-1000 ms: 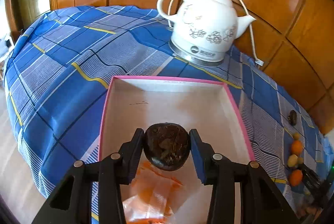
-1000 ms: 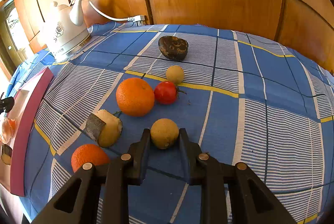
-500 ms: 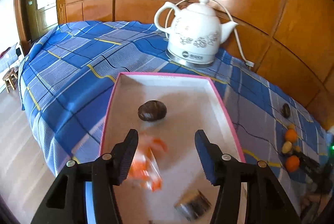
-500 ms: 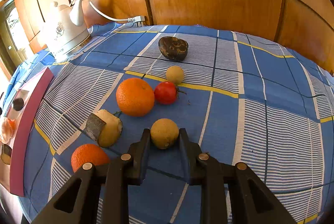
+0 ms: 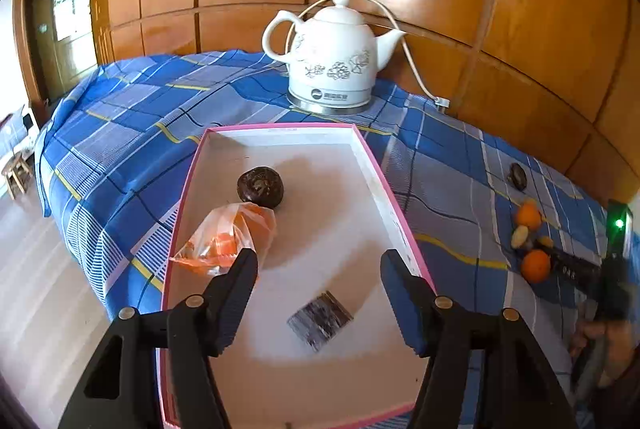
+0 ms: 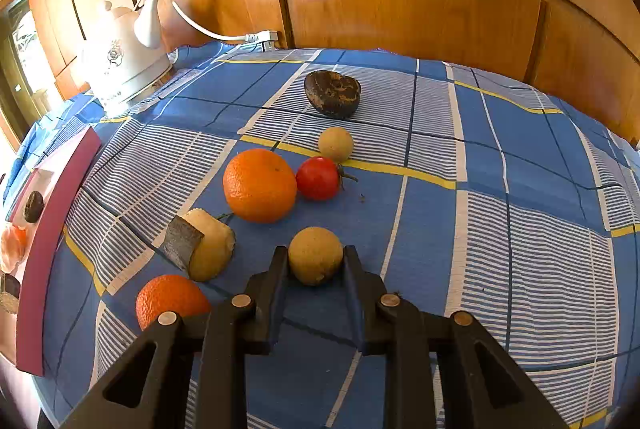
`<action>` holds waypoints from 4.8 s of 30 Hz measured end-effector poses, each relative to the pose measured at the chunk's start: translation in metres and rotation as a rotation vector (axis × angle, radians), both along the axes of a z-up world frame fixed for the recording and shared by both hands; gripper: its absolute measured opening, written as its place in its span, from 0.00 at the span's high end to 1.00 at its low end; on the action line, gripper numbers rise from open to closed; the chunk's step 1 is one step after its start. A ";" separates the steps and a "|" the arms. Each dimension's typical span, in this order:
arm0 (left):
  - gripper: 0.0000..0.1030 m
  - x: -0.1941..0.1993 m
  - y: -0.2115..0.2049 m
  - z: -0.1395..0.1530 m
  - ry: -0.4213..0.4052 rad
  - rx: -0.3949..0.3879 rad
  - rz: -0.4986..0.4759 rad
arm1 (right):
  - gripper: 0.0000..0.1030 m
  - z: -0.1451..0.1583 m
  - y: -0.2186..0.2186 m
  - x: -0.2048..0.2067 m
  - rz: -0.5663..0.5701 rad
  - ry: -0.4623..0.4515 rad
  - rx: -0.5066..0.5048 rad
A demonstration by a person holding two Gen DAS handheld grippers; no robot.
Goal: Organize fruits
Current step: 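Carry the yellow fruit with the right gripper into the tray, then open the right gripper to drop the yellow fruit in the tray, then move the left gripper to a mandarin orange while the right gripper withdraws, then grasp the mandarin orange with the left gripper while the right gripper grasps a small yellow fruit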
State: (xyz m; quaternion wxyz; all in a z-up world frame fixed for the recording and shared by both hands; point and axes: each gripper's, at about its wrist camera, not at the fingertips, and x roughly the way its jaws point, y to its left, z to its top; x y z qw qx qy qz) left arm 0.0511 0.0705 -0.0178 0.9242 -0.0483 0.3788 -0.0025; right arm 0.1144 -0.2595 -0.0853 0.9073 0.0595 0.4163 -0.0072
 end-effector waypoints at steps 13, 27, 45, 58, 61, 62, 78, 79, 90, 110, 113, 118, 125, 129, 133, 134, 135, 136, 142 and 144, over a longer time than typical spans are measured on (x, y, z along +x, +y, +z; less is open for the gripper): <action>0.31 -0.015 0.000 -0.001 -0.001 0.002 -0.010 | 0.74 0.001 0.001 0.000 -0.001 0.000 -0.017; 0.31 -0.017 0.025 -0.007 0.012 -0.001 0.063 | 0.75 0.033 -0.014 -0.019 -0.082 -0.045 0.009; 0.31 -0.012 0.056 -0.012 0.015 -0.026 0.166 | 0.75 0.075 0.180 -0.016 0.539 -0.013 0.200; 0.31 -0.011 0.060 -0.016 0.028 -0.042 0.171 | 0.71 0.047 0.220 0.012 0.503 0.093 0.212; 0.31 -0.010 0.057 -0.015 0.025 -0.036 0.161 | 0.71 0.052 0.211 0.006 0.488 0.078 0.223; 0.31 -0.010 0.055 -0.015 0.024 -0.035 0.157 | 0.71 0.053 0.209 0.005 0.484 0.073 0.221; 0.31 -0.017 0.025 -0.007 0.002 -0.002 0.055 | 0.71 0.075 0.157 -0.028 0.423 0.001 0.118; 0.31 -0.018 0.024 -0.007 0.001 0.002 0.050 | 0.71 0.075 0.153 -0.029 0.419 0.000 0.110; 0.31 -0.020 0.008 -0.008 0.009 0.020 0.003 | 0.71 0.087 0.095 -0.037 0.331 -0.021 0.023; 0.31 -0.019 -0.035 -0.002 0.017 0.056 -0.130 | 0.67 0.090 -0.041 -0.038 0.095 0.009 -0.130; 0.31 -0.019 -0.045 0.002 0.015 0.055 -0.166 | 0.67 0.081 -0.061 -0.037 0.036 0.025 -0.097; 0.31 -0.012 -0.070 0.004 0.058 0.025 -0.249 | 0.67 0.073 -0.080 -0.034 -0.033 0.062 -0.047; 0.31 0.004 -0.137 0.004 0.110 -0.030 -0.438 | 0.67 0.080 -0.079 -0.037 -0.026 0.045 0.005; 0.30 0.021 -0.179 -0.004 0.156 -0.049 -0.524 | 0.67 0.084 -0.076 -0.038 -0.013 0.033 0.022; 0.29 0.039 -0.210 -0.015 0.168 -0.034 -0.541 | 0.67 0.087 -0.079 -0.037 -0.019 0.026 0.049; 0.31 0.045 -0.216 -0.019 0.178 -0.039 -0.537 | 0.67 0.088 -0.079 -0.038 -0.019 0.025 0.055; 0.31 0.052 -0.222 -0.025 0.198 -0.046 -0.531 | 0.67 0.089 -0.080 -0.038 -0.021 0.021 0.060; 0.32 0.057 -0.225 -0.029 0.209 -0.048 -0.529 | 0.67 0.090 -0.080 -0.038 -0.022 0.018 0.064; 0.62 0.075 -0.240 -0.058 0.263 -0.013 -0.518 | 0.67 0.095 -0.078 -0.038 -0.010 0.003 0.079; 0.62 0.068 -0.238 -0.058 0.231 -0.011 -0.516 | 0.67 0.096 -0.076 -0.038 -0.008 -0.001 0.069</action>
